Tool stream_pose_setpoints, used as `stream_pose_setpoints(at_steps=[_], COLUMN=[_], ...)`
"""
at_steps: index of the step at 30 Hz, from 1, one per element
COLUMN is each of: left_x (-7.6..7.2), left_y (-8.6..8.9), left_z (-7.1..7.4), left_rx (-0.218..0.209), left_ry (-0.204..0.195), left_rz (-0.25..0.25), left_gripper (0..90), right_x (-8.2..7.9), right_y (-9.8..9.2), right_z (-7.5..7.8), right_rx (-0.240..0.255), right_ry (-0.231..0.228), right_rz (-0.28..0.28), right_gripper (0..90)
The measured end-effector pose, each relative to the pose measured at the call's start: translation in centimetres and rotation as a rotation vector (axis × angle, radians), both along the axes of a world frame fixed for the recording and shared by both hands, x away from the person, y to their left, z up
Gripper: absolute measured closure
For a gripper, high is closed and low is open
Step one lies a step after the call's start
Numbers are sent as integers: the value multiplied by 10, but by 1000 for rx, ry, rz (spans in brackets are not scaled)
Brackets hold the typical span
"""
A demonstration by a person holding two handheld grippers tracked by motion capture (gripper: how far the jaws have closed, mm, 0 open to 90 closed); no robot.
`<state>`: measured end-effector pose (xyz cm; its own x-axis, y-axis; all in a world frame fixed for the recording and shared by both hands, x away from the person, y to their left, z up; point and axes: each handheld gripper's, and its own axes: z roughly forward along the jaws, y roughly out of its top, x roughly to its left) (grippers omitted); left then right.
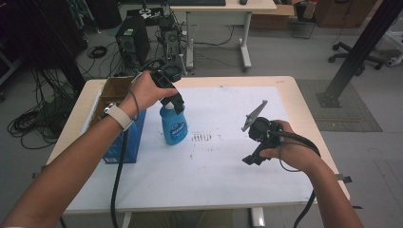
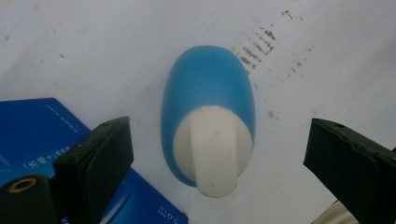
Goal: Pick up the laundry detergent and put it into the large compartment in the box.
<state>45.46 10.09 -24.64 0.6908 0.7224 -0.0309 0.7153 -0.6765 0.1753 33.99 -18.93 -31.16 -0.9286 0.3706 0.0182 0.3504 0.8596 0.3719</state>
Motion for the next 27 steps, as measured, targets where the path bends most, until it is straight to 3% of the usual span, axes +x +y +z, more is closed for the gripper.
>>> stream_pose_setpoints(at_steps=[27], left_x=[3], left_y=[-5], left_z=[-25], left_rx=[26], left_ry=[11], left_rz=[7], left_gripper=[83], right_x=[0], right_y=[0], right_z=[-2], right_rx=[3], right_ry=[7], right_rz=[-5], right_gripper=[114])
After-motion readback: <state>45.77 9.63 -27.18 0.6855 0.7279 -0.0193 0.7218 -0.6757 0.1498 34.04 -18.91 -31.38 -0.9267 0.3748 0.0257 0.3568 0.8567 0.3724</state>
